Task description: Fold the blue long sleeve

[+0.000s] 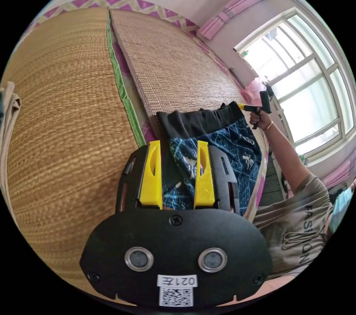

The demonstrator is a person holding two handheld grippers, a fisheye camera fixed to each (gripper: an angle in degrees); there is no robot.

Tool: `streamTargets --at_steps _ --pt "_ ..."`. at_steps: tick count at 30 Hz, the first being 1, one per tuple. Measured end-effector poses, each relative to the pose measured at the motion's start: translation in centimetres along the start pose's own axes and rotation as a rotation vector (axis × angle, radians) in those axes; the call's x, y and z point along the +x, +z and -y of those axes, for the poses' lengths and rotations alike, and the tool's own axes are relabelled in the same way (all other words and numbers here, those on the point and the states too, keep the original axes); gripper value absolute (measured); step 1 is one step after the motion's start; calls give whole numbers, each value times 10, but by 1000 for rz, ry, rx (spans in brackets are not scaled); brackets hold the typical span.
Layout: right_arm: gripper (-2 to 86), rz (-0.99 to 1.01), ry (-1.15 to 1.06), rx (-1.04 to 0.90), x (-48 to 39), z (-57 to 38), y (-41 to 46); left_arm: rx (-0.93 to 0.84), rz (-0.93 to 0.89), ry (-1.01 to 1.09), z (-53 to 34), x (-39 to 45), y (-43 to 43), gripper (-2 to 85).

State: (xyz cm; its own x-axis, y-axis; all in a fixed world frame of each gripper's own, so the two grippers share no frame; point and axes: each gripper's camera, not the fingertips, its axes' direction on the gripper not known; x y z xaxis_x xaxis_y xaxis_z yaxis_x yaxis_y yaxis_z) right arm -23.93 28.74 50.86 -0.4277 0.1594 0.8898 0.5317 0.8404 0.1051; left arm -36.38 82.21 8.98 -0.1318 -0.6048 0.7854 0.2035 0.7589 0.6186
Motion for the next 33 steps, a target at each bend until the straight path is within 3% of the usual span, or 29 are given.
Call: streamTargets --at_steps 2,4,8,13,17,21,26,31,33 --pt "89 100 21 33 15 -1 8 -13 0 -43 8 -11 5 95" --pt "47 190 28 33 24 -2 16 0 -36 -82 11 -26 2 10" --pt "13 289 -63 190 10 -21 -15 109 -107 -25 -4 -20 -26 -7" --pt "6 364 -250 280 -49 -78 -91 401 -300 282 -79 57 -119 -9" --pt "4 466 -516 300 -135 -196 -160 452 -359 567 -173 141 -173 -10" --pt "2 380 -660 291 -206 -331 -179 453 -364 740 -313 219 -196 -10" --pt "-1 314 -604 270 -231 -485 -144 362 -423 569 -417 233 -155 -10" --pt "4 312 -438 28 -199 -530 -64 112 -408 371 -473 202 -64 -9" --pt "11 311 -362 -50 -184 -535 -34 87 -408 317 -483 187 -41 -9"
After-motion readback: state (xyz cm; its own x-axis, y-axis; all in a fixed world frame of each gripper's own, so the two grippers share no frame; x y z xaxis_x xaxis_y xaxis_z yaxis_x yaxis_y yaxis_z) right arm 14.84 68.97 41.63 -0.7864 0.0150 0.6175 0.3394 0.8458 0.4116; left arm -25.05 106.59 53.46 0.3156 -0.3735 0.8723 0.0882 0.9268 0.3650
